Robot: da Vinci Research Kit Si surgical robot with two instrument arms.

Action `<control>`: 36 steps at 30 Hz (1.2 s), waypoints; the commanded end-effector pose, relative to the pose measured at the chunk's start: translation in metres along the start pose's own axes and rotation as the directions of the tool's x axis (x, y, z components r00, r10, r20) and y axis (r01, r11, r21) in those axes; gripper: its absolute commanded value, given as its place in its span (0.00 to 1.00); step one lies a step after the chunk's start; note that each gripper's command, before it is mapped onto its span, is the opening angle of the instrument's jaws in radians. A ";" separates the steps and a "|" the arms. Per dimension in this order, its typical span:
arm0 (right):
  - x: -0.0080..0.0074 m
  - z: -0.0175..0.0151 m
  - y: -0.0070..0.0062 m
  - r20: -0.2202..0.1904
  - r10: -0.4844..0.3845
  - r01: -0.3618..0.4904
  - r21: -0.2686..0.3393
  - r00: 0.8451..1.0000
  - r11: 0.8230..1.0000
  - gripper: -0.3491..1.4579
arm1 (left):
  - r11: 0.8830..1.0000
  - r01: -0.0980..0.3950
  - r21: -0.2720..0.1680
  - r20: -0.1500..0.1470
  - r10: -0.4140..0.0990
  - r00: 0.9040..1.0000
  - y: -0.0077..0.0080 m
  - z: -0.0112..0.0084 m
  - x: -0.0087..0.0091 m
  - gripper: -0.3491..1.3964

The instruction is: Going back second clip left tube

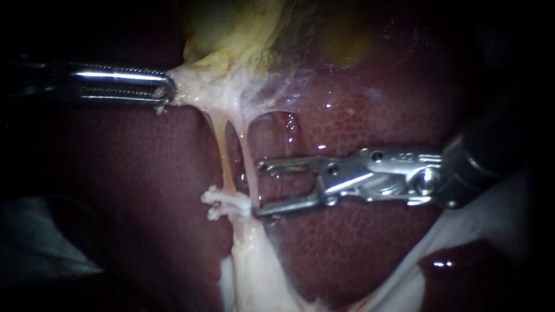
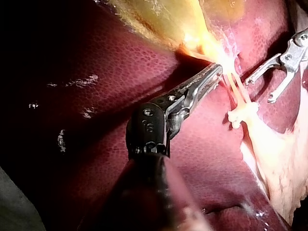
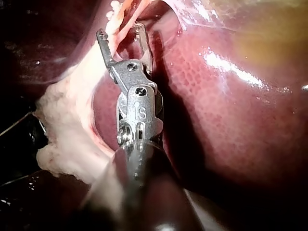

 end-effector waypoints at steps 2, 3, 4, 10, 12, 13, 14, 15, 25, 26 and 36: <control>0.0001 -0.0013 -0.0001 -0.001 -0.013 0.013 -0.002 1.000 1.000 0.47 | 1.000 0.000 0.000 0.000 0.000 1.000 0.0000 0.0000 0.0000 0.00; 0.0001 -0.0020 -0.0002 -0.001 -0.022 0.022 -0.004 1.000 1.000 0.47 | 1.000 0.000 0.000 0.000 0.000 1.000 0.0000 -0.0001 0.0000 0.00; 0.0001 -0.0030 -0.0004 0.006 -0.037 0.037 -0.005 0.999 0.999 0.47 | 1.000 0.000 -0.001 0.000 0.000 1.000 0.0000 -0.0001 0.0000 0.00; 0.0008 -0.0069 -0.0016 0.116 -0.153 0.158 -0.034 0.981 0.987 0.47 | 1.000 0.000 -0.001 0.001 0.000 1.000 -0.0002 -0.0002 0.0000 0.00; 0.0011 -0.0079 -0.0020 0.131 -0.182 0.189 -0.042 0.975 0.981 0.47 | 1.000 0.000 -0.001 0.000 0.000 1.000 -0.0002 -0.0001 0.0000 0.00; 0.0013 -0.0082 -0.0021 0.133 -0.183 0.191 -0.047 0.974 0.981 0.47 | 1.000 0.000 -0.001 0.000 0.000 1.000 -0.0003 -0.0001 0.0000 0.00; 0.0016 -0.0087 -0.0022 0.135 -0.194 0.203 -0.052 0.972 0.978 0.47 | 1.000 -0.001 -0.001 0.000 0.001 1.000 -0.0003 0.0000 -0.0001 0.00; 0.0018 -0.0090 -0.0022 0.137 -0.196 0.205 -0.055 0.971 0.977 0.47 | 1.000 -0.001 0.000 0.000 0.001 1.000 -0.0003 0.0001 -0.0002 0.00; 0.0025 -0.0113 -0.0022 0.142 -0.208 0.217 -0.051 0.968 0.975 0.47 | 1.000 -0.018 0.009 0.000 0.018 1.000 -0.0015 0.0033 -0.0029 0.00; 0.0025 -0.0114 -0.0022 0.144 -0.209 0.218 -0.050 0.967 0.975 0.47 | 1.000 -0.021 0.007 0.004 0.021 1.000 -0.0017 0.0038 -0.0032 0.00; 0.0023 -0.0119 -0.0023 0.147 -0.216 0.224 -0.045 0.965 0.973 0.47 | 0.999 -0.034 0.002 0.026 0.034 0.999 -0.0033 0.0071 -0.0050 0.00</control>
